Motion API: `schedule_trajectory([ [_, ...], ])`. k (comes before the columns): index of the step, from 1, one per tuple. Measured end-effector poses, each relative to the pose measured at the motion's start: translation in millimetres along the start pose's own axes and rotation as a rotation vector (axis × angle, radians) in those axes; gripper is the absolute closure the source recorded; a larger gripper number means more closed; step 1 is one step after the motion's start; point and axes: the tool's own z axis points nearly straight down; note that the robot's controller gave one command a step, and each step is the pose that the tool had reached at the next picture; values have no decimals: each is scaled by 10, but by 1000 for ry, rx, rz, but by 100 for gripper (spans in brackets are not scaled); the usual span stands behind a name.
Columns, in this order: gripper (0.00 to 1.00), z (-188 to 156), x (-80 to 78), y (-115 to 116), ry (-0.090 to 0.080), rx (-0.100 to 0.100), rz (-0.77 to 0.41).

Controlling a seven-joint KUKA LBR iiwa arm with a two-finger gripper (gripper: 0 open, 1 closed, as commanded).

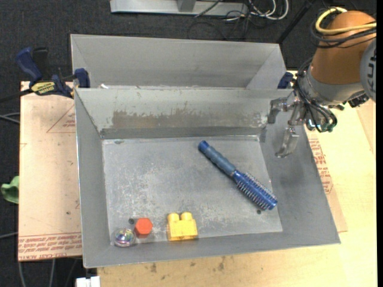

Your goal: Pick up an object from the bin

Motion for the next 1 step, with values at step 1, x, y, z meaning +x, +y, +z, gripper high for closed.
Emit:
schedule_trajectory([
  [1, 0, 1164, 37, 241, -3, -1, -373],
])
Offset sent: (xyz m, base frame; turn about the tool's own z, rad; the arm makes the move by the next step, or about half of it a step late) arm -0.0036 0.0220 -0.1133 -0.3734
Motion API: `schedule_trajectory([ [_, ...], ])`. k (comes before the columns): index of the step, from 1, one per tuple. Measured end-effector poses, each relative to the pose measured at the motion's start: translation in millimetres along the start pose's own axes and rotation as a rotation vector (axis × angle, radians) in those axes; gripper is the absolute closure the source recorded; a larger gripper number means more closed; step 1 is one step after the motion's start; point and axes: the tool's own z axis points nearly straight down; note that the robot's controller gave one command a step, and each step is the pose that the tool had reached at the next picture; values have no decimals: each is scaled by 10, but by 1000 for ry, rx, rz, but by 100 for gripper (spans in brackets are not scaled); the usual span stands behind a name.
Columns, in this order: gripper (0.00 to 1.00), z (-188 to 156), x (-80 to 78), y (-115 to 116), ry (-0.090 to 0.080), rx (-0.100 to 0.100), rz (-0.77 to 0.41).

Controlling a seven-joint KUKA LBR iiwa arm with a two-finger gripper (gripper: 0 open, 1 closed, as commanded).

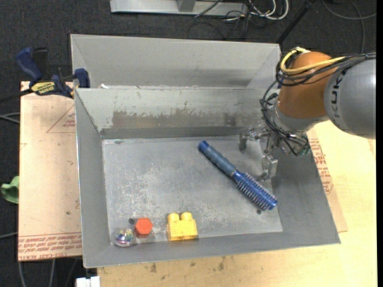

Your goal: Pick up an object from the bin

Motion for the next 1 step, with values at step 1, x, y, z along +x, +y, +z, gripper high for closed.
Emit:
schedule_trajectory([
  [1, 0, 24, 325, 768, 2, -4, 49],
])
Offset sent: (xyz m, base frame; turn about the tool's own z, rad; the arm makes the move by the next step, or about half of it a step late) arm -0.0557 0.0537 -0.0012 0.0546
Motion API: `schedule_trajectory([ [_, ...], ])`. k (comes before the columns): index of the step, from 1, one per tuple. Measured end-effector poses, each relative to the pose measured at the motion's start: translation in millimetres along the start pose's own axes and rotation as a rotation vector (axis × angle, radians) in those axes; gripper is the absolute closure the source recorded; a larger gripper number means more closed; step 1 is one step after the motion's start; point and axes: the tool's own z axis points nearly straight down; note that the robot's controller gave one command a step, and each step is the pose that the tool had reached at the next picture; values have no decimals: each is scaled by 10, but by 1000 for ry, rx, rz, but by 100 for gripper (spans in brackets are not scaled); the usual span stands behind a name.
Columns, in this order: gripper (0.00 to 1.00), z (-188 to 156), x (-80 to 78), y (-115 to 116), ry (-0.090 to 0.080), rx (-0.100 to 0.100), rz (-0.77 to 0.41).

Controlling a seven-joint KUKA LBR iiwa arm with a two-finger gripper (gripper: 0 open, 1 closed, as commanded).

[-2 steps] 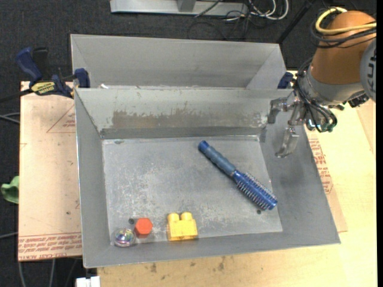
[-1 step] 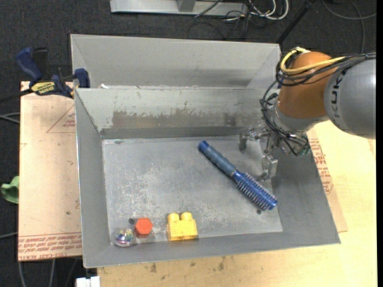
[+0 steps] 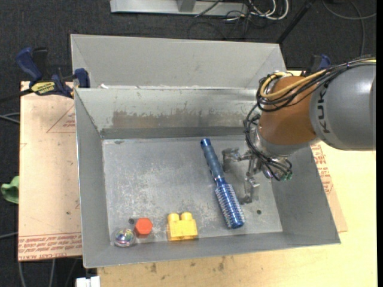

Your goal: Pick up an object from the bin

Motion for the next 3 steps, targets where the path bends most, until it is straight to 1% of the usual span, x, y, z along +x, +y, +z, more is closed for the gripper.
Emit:
schedule_trajectory([
  [1, 0, 20, 65, 706, -4, 4, -327],
  [2, 0, 0, 604, 1107, -21, 16, -562],
  [3, 0, -656, -64, 283, -12, 17, -634],
])
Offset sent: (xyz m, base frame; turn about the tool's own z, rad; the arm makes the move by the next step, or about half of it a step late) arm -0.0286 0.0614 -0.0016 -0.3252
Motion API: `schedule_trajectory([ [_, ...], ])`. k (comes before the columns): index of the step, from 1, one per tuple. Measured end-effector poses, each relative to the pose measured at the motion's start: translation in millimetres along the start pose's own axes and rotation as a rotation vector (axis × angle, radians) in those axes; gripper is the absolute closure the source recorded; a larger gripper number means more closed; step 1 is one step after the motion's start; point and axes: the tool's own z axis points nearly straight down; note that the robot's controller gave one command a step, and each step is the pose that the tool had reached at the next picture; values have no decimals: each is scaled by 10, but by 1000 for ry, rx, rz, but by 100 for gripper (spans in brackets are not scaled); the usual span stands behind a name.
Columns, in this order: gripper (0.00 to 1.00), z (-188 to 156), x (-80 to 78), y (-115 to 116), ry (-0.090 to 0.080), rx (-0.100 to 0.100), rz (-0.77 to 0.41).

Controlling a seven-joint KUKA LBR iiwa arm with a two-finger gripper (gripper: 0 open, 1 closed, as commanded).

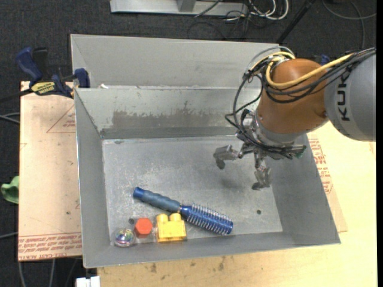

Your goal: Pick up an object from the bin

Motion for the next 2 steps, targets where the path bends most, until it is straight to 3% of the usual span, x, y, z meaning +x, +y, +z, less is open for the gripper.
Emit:
schedule_trajectory([
  [1, 0, 321, -80, 450, 6, -18, -61],
  [2, 0, 510, -72, 1282, -5, -7, -158],
])
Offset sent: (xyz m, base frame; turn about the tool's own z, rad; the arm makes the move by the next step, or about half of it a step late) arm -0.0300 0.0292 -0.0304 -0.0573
